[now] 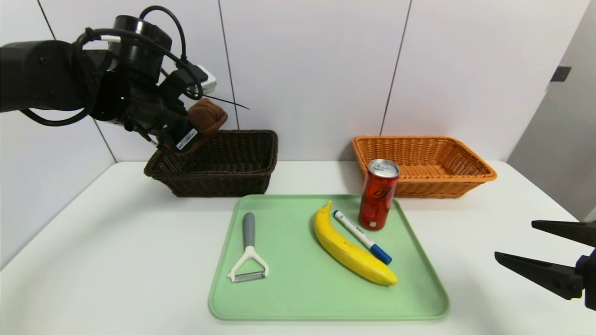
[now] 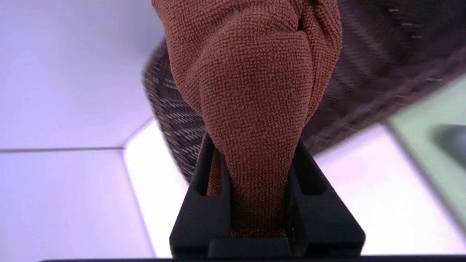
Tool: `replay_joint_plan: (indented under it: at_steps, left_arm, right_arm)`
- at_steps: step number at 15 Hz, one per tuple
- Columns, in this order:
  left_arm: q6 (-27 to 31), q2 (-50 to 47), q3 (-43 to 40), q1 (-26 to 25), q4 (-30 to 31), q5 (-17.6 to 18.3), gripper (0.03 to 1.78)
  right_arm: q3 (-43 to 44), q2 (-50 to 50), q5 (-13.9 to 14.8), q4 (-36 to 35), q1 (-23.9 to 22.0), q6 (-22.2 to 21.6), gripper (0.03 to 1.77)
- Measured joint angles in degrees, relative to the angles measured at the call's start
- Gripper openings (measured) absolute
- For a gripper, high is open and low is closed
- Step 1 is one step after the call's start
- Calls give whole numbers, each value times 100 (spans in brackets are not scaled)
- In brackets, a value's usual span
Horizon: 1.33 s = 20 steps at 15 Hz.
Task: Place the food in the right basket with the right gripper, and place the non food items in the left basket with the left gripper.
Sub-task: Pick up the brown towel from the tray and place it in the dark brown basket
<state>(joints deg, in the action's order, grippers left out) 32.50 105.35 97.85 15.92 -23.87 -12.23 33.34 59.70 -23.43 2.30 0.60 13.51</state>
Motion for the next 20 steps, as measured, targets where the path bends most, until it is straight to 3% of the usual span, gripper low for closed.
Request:
replay_joint_plan:
  at_steps: [2, 4, 15, 20]
  left_arm:
    - [602, 265, 13, -168, 629, -1, 40]
    - [827, 529, 116, -232, 905, -6, 40]
    - [805, 1378, 463, -324, 926, 18, 40]
    - [763, 1430, 433, -319, 909, 22, 97]
  right_arm:
    - [-11, -2, 9, 4, 0, 2, 175]
    - [-27, -5, 12, 4, 0, 2, 175]
    - [-62, -2, 141, 6, 0, 2, 175]
    - [-93, -9, 155, 4, 0, -4, 175]
